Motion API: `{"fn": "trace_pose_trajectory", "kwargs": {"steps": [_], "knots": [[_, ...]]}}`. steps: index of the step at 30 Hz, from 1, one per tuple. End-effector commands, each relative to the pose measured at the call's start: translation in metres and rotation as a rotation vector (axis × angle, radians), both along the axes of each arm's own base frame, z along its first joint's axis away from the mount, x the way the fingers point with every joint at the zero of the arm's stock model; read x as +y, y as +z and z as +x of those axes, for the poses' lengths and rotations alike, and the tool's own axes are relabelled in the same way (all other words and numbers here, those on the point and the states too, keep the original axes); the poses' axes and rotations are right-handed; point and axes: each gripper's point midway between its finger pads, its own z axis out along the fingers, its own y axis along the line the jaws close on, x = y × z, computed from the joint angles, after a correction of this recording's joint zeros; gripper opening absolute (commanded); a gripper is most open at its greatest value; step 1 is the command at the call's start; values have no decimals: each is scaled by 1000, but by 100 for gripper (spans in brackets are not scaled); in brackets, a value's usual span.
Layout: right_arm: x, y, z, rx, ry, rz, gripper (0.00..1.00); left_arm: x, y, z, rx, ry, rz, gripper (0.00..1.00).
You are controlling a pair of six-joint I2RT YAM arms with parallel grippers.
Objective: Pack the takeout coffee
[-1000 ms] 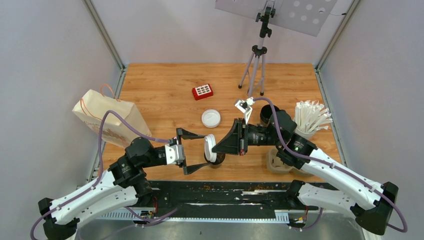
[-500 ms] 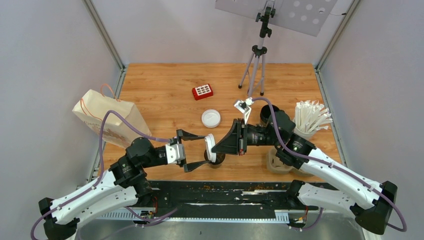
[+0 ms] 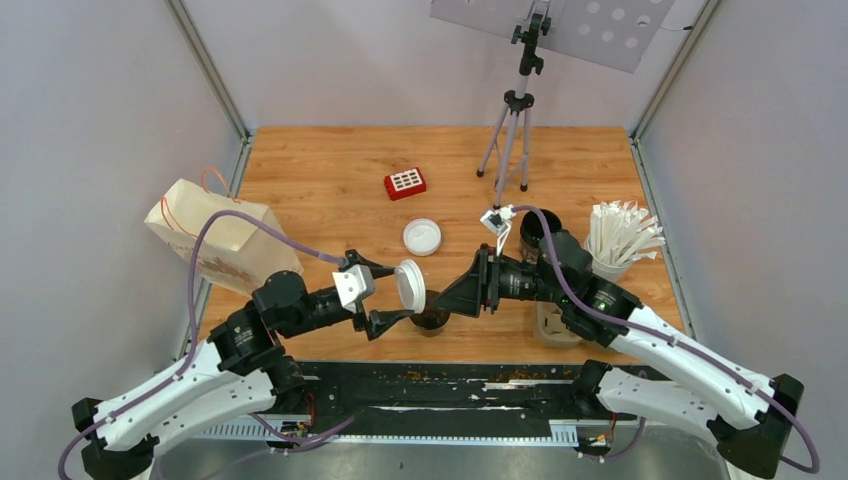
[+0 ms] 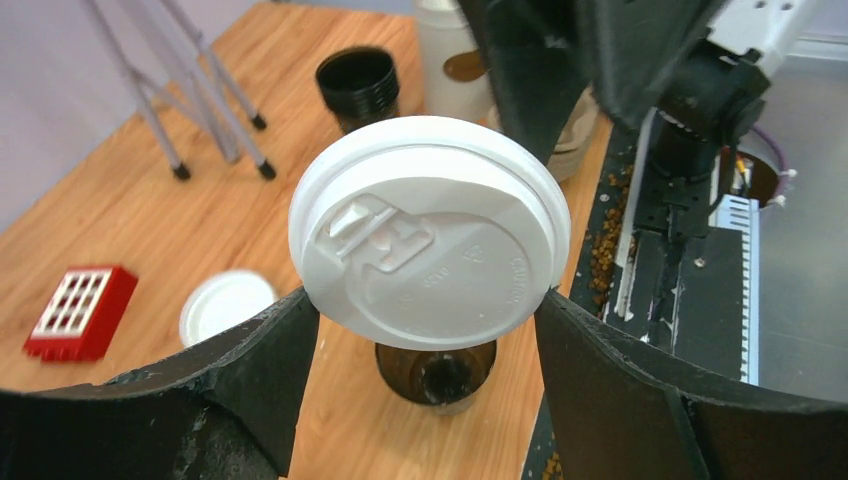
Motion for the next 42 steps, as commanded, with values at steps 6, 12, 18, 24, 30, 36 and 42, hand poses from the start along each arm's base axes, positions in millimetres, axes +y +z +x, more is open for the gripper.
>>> {"fn": "trace_pose_trajectory", "kwargs": {"steps": [6, 12, 18, 24, 30, 36, 42], "knots": [[-54, -24, 40, -59, -372, -195, 100, 22, -24, 27, 285, 254, 291, 81], [-79, -27, 46, -91, -469, -266, 100, 6, -21, 29, 385, 253, 375, 81], [-104, -23, 48, -129, -558, -263, 100, -9, -32, 36, 457, 332, 549, 80], [-117, -15, 48, -164, -597, -258, 100, -33, -63, 36, 486, 347, 700, 80], [-127, -13, 46, -188, -618, -264, 100, -44, -86, 36, 531, 348, 845, 80], [-132, -9, 47, -209, -635, -256, 100, -46, -104, 40, 540, 356, 963, 80], [-133, -7, 48, -221, -636, -261, 100, -46, -116, 36, 562, 343, 1016, 81]]}}
